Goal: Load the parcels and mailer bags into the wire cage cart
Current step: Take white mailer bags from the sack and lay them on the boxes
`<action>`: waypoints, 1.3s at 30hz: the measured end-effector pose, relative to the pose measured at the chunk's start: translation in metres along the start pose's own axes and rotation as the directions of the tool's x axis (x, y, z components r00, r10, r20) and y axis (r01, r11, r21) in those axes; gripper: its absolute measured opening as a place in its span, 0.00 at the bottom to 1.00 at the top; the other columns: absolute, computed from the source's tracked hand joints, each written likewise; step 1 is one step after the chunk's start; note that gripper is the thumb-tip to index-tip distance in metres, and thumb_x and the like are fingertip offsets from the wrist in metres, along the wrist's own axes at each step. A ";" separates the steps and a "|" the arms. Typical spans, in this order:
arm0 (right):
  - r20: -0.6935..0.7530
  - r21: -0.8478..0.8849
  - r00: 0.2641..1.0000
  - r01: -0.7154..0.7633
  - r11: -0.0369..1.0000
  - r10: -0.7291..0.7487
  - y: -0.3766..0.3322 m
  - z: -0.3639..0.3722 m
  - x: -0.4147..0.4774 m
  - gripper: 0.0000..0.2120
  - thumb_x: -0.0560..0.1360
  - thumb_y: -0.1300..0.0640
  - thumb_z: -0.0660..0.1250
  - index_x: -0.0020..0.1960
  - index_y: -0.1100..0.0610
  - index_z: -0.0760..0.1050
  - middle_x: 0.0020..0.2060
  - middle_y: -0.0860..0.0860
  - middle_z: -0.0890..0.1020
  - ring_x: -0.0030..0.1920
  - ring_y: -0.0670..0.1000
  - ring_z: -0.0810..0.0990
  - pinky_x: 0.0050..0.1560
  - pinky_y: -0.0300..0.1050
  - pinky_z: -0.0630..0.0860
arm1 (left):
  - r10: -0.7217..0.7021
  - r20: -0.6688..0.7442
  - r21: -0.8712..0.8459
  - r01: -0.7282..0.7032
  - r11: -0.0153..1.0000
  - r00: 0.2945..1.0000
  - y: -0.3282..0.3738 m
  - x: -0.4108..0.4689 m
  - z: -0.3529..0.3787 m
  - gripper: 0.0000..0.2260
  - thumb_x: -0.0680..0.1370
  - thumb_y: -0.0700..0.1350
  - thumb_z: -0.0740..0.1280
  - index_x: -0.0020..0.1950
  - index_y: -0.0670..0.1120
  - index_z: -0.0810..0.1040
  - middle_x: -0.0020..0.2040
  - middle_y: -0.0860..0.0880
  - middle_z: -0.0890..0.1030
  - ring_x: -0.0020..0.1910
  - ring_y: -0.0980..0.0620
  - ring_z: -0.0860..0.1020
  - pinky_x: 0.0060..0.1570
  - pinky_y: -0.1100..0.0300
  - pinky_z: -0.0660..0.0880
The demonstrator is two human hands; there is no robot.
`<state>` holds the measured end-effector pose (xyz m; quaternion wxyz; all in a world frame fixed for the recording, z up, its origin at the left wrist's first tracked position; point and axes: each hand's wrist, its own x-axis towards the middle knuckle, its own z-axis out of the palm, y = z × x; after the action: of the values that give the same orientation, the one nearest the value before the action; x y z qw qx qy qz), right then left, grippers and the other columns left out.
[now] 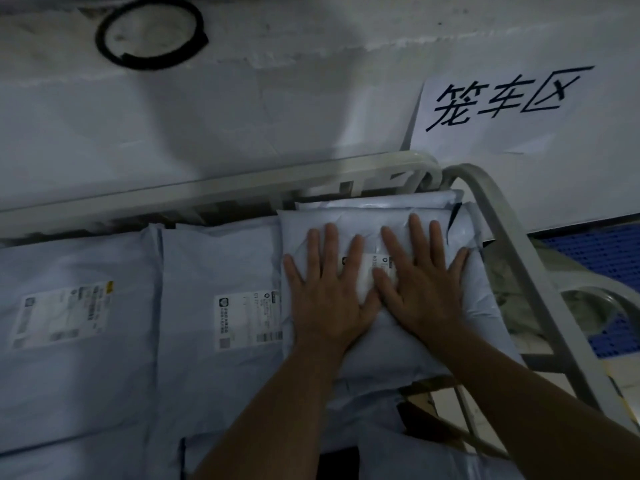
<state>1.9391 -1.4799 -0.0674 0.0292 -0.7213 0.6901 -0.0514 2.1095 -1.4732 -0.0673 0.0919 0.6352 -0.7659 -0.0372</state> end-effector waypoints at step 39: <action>0.013 0.087 1.000 -0.003 0.996 0.002 0.003 0.018 0.002 0.32 0.79 0.32 0.47 0.80 0.39 0.47 0.82 0.49 0.45 0.81 0.56 0.45 0.74 0.73 0.43 | -0.025 0.018 0.075 0.024 0.997 1.000 0.002 0.000 0.013 0.35 0.78 0.68 0.52 0.81 0.52 0.58 0.82 0.42 0.50 0.80 0.40 0.48 0.70 0.27 0.48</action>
<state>1.9386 -1.4828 -0.0855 0.0649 -0.7190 0.6877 -0.0767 2.1053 -1.4736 -0.0801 0.0606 0.6473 -0.7597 -0.0156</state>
